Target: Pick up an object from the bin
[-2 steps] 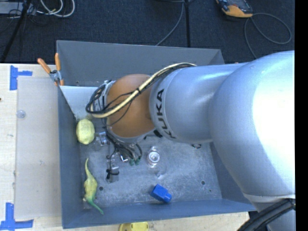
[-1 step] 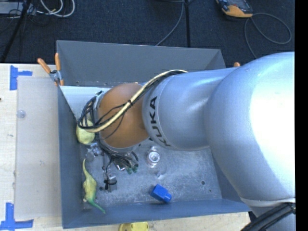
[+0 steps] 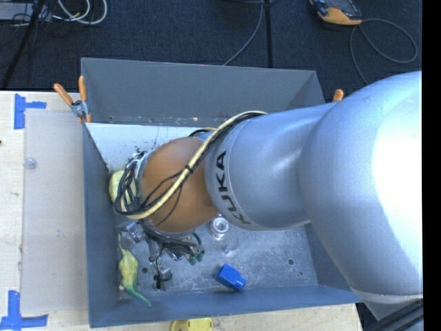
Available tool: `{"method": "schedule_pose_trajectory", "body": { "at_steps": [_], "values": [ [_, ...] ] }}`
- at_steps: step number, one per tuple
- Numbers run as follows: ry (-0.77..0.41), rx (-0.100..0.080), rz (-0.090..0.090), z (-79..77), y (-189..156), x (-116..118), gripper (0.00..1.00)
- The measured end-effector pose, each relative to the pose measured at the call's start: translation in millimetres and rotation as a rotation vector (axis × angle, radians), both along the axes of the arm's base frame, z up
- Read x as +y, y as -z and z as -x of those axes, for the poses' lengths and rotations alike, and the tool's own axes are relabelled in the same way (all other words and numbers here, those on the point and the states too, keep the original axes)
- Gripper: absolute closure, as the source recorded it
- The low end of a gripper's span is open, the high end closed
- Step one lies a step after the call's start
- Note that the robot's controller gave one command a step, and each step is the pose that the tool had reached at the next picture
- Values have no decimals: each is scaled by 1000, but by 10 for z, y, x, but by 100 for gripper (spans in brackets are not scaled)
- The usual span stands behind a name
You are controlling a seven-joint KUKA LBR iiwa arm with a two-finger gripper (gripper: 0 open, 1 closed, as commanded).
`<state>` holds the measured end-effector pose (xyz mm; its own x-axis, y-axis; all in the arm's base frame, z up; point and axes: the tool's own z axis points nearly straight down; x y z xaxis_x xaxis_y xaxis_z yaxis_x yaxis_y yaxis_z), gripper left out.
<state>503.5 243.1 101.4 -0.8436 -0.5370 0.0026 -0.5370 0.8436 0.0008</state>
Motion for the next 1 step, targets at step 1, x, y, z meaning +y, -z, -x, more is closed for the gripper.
{"method": "schedule_pose_trajectory", "body": {
  "at_steps": [1],
  "values": [
    [-143, -4, -5, 167, 217, 10, 0]
  ]
}}
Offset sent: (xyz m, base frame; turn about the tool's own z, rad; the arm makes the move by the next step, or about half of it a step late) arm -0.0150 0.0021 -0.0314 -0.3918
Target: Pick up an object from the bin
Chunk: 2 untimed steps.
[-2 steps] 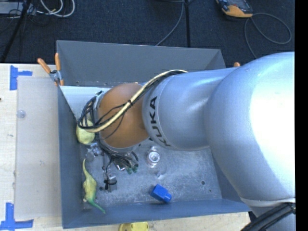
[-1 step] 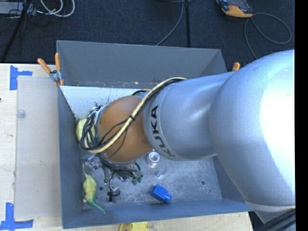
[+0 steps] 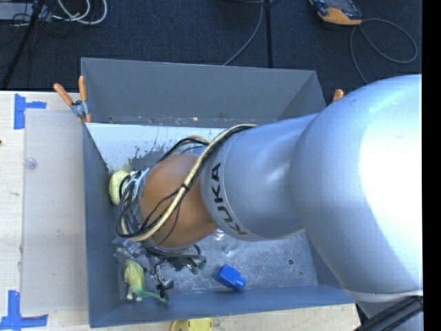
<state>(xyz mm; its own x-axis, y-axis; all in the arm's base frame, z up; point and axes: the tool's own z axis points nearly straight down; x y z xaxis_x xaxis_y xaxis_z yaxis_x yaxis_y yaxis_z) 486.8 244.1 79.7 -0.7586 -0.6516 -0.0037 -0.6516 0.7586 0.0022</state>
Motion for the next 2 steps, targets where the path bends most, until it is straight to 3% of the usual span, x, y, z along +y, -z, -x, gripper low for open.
{"method": "schedule_pose_trajectory", "body": {
  "at_steps": [1, 2],
  "values": [
    [-244, 2, 3, -24, 98, 13, 100],
    [-244, 2, 3, -24, 99, 12, 100]
  ]
}}
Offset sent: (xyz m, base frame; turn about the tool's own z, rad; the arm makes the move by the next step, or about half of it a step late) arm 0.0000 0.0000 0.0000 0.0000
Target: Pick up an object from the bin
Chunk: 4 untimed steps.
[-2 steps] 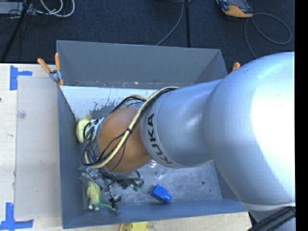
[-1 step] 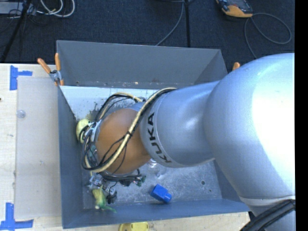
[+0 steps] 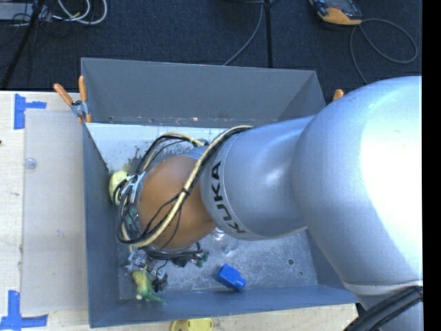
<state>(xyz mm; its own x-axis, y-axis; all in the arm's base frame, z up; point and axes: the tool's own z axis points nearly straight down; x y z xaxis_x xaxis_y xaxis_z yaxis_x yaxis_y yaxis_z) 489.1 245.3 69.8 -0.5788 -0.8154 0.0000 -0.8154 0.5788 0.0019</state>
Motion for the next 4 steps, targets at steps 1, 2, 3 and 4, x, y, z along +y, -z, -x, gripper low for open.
{"method": "schedule_pose_trajectory", "body": {
  "at_steps": [1, 2, 3, 4],
  "values": [
    [1, 3, 1, 11, -42, -4, 100],
    [2, 5, 2, 17, -151, -3, 100],
    [1, 3, 1, 12, -254, 2, 100],
    [3, 7, 3, 22, -375, -1, 100]
  ]
}}
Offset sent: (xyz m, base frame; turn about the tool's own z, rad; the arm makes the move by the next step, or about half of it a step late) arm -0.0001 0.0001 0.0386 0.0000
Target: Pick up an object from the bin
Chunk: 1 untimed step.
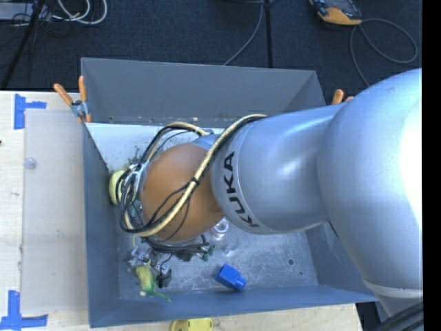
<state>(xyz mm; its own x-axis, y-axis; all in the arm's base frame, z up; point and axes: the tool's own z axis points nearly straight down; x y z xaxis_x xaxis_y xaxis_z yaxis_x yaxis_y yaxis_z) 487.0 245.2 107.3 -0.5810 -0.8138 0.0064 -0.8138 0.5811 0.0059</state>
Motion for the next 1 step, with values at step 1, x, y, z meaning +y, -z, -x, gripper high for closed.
{"method": "schedule_pose_trajectory", "body": {
  "at_steps": [1],
  "values": [
    [0, -2, -1, -3, -164, 1, 100]
  ]
}}
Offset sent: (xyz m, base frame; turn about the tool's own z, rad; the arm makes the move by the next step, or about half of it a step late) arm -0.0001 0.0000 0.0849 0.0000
